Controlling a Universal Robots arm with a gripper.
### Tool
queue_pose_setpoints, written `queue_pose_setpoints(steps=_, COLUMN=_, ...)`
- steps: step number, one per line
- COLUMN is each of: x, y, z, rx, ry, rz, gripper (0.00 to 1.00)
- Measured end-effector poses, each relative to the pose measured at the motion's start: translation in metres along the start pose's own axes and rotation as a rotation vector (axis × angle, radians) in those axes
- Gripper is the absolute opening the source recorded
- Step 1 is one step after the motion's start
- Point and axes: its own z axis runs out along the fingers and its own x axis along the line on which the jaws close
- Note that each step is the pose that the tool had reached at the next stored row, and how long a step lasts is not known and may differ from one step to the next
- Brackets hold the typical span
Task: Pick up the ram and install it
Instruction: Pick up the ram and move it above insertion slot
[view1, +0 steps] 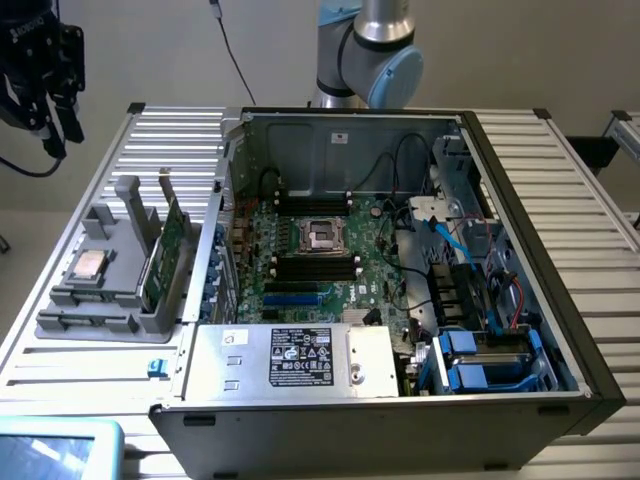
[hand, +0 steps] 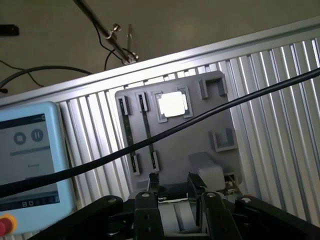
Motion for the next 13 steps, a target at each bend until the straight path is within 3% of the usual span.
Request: queue_pose_setpoints(steps=13, x=0.004, y=0.0127, z=0.0116, rx=0.0054, ry=0.001, rz=-0.124, gripper=0.36)
